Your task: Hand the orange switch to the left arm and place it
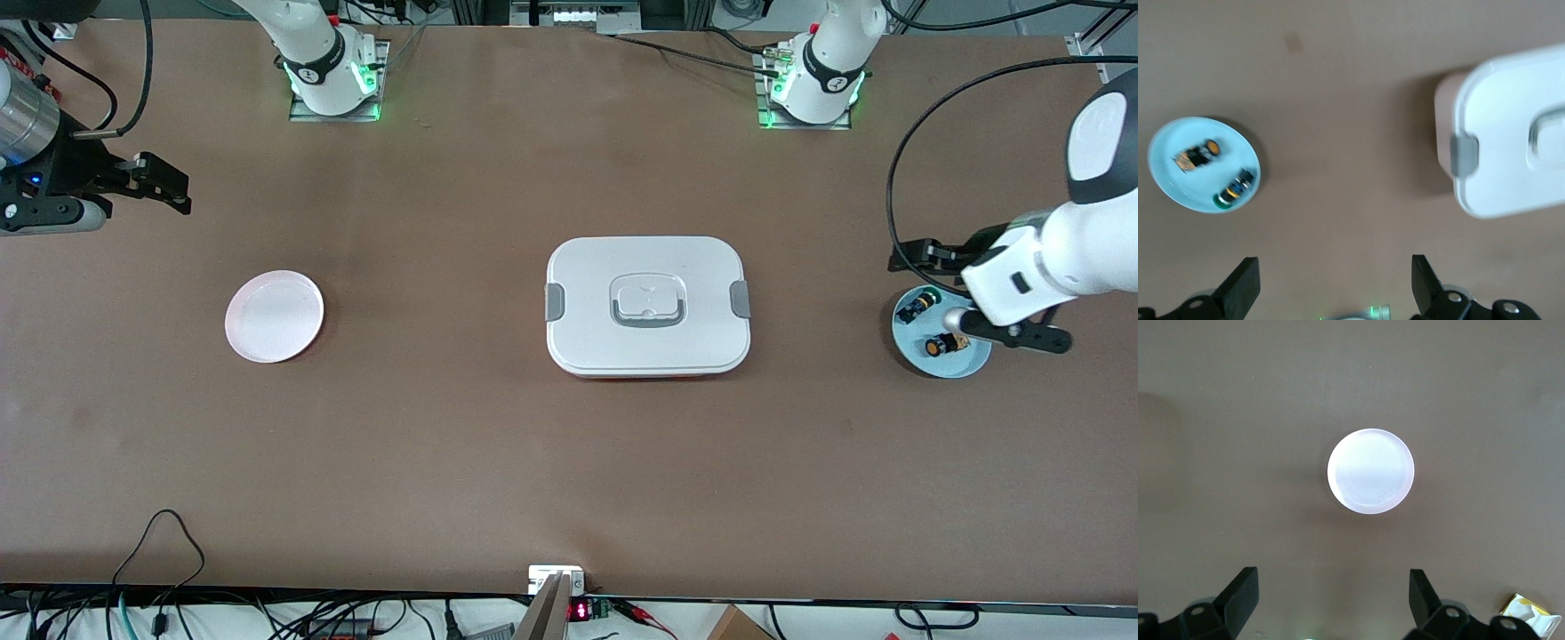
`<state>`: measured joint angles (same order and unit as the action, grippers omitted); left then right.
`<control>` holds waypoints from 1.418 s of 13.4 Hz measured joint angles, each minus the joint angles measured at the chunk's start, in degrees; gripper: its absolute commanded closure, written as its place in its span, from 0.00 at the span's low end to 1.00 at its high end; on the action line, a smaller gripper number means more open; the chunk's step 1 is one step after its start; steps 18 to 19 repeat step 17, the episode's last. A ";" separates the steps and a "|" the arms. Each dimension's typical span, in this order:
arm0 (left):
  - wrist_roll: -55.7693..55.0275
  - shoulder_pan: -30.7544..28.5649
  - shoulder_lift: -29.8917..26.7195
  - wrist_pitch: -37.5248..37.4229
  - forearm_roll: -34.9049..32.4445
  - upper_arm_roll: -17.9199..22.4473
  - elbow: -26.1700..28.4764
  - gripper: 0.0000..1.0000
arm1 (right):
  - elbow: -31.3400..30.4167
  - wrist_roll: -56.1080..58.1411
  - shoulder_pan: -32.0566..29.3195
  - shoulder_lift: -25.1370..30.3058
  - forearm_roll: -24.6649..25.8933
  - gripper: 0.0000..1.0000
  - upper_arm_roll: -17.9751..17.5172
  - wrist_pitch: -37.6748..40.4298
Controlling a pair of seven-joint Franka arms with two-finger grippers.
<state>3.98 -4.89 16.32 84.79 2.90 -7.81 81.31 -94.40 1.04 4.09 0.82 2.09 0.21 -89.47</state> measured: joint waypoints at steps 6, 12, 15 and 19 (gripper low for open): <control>-4.54 8.32 -17.24 16.85 -3.03 7.29 20.01 0.00 | 0.06 0.01 1.19 0.00 -0.01 0.00 -0.19 0.60; -9.74 9.78 -22.18 16.45 -5.26 7.67 24.90 0.00 | 0.06 0.01 1.18 0.00 -0.01 0.00 -0.13 0.63; -9.97 9.78 -21.98 16.47 -5.26 7.74 24.96 0.00 | 0.06 0.01 1.18 0.00 -0.01 0.00 -0.13 0.64; -10.03 9.78 -21.71 16.56 -5.26 7.74 24.77 0.00 | 0.06 0.01 1.18 0.00 -0.01 0.00 -0.13 0.64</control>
